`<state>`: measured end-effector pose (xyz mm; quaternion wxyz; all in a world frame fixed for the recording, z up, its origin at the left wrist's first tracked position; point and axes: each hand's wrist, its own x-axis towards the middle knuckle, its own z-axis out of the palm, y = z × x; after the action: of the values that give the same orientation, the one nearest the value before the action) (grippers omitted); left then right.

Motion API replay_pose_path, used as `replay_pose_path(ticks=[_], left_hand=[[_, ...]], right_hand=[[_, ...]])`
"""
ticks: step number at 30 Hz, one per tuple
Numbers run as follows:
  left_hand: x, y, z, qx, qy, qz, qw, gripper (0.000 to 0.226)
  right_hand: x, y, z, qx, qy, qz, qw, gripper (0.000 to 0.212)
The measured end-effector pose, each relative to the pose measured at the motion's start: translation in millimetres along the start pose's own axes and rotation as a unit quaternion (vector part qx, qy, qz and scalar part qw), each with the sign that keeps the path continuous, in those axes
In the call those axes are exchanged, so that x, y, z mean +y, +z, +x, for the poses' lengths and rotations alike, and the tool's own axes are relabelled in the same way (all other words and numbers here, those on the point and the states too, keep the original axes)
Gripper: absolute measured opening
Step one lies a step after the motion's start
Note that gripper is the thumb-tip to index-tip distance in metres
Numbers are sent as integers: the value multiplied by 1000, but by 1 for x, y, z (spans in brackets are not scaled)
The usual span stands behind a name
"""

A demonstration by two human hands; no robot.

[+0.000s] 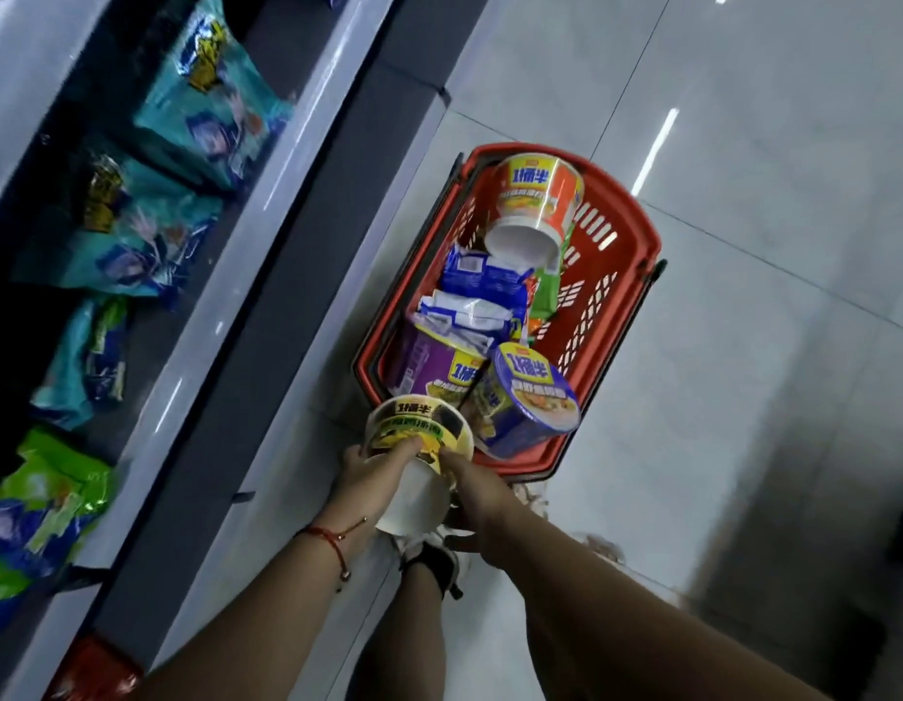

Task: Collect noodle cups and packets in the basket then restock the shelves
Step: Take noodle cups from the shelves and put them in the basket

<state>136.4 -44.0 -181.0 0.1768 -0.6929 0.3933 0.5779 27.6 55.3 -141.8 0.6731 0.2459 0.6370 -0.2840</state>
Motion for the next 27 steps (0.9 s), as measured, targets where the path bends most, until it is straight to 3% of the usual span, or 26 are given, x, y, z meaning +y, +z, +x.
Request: replay_pose_path(ticks=[3, 5, 8, 11, 12, 15, 18, 20, 23, 27], left_hand=[[2, -11, -46, -22, -24, -76, 997, 87], [6, -21, -82, -52, -24, -117, 991, 94], [26, -41, -144, -113, 56, -147, 981, 89], [65, -61, -217, -141, 148, -155, 966, 61], [78, -69, -243, -137, 178, -153, 962, 58], [118, -93, -324, -130, 288, -135, 939, 69], [147, -111, -416, -97, 412, -121, 898, 52], [161, -118, -472, -62, 503, -114, 855, 56], [177, -123, -555, -19, 605, -125, 786, 92], [188, -117, -661, 21, 694, -141, 705, 97]], right_hand=[[1, 4, -20, -11, 2, 44, 999, 47], [-8, 6, -49, -17, -25, 60, 998, 52], [-30, 6, -112, -18, -134, 39, 990, 76], [-54, 3, -202, -30, -269, 10, 963, 43], [-59, 0, -234, -34, -308, 8, 951, 40], [-72, -2, -325, -37, -420, 3, 907, 50], [-82, -6, -412, -37, -521, -1, 853, 72], [-86, -13, -467, -48, -591, -9, 805, 78], [-92, -30, -546, -60, -691, -33, 720, 77], [-93, -52, -646, -106, -782, -56, 612, 84]])
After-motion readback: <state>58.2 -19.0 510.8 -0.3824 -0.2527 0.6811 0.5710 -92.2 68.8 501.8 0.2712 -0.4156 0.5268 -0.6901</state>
